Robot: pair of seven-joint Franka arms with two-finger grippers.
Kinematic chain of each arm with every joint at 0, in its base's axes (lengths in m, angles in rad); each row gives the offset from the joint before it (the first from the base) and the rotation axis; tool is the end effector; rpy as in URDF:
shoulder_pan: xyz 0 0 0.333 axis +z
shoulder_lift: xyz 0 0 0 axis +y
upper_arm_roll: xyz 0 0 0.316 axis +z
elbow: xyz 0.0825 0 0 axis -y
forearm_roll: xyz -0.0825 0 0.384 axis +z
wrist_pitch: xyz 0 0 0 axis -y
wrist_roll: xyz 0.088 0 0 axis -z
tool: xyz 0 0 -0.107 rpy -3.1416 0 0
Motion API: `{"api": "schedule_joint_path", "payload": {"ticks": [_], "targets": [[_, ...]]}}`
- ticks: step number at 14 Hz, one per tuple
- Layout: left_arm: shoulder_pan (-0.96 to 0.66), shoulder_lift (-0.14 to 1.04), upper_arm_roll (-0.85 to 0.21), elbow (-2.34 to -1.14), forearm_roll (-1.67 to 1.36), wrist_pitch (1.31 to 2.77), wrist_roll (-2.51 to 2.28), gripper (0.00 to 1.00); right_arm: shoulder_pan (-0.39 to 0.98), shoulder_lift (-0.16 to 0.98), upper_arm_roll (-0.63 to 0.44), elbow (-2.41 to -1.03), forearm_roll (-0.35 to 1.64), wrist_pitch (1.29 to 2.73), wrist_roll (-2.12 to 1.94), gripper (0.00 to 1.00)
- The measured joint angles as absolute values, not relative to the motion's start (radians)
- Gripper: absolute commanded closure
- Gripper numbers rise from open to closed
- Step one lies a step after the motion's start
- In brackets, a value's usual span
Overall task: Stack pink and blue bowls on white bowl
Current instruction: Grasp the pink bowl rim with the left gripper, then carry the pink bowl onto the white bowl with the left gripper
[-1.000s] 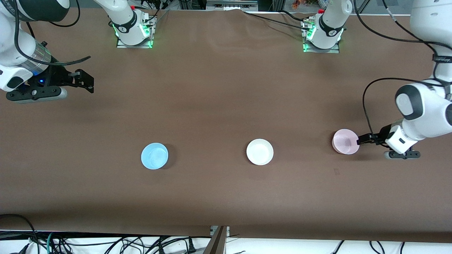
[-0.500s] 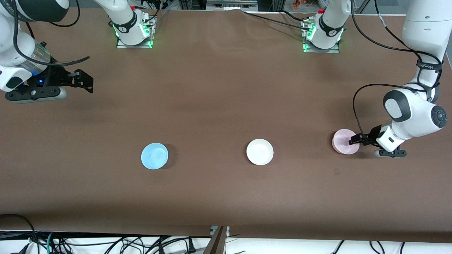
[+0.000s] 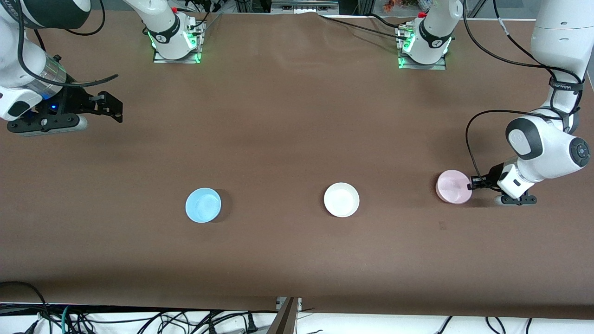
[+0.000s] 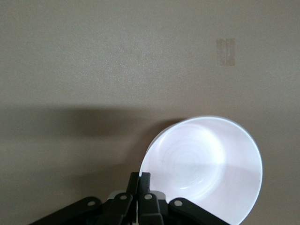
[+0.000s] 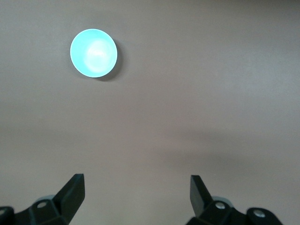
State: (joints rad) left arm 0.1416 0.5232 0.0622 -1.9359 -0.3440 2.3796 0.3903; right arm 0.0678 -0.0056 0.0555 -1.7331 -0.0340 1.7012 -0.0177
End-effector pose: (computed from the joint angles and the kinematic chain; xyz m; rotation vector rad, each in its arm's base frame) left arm 0.6036 0.1200 0.2068 2.9309 0.0957 -0.0204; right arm 0.5542 0.0655 0.5618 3.0978 0.2263 -0.0380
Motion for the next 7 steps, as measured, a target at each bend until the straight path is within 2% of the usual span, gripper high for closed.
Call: {"api": "schedule_joint_path", "payload": {"ticks": [3, 7], "targets": [[0.141, 0.522, 0.059, -1.92, -0.394, 2.357, 0.399, 1.0, 0.068, -0.006, 0.055, -1.733, -0.034, 1.701, -0.018, 0.0], [0.08, 0.513, 0.031, -1.781, -0.424, 2.241, 0.303, 1.0, 0.068, -0.005, 0.055, -1.733, -0.034, 1.701, -0.018, 0.01]]}}
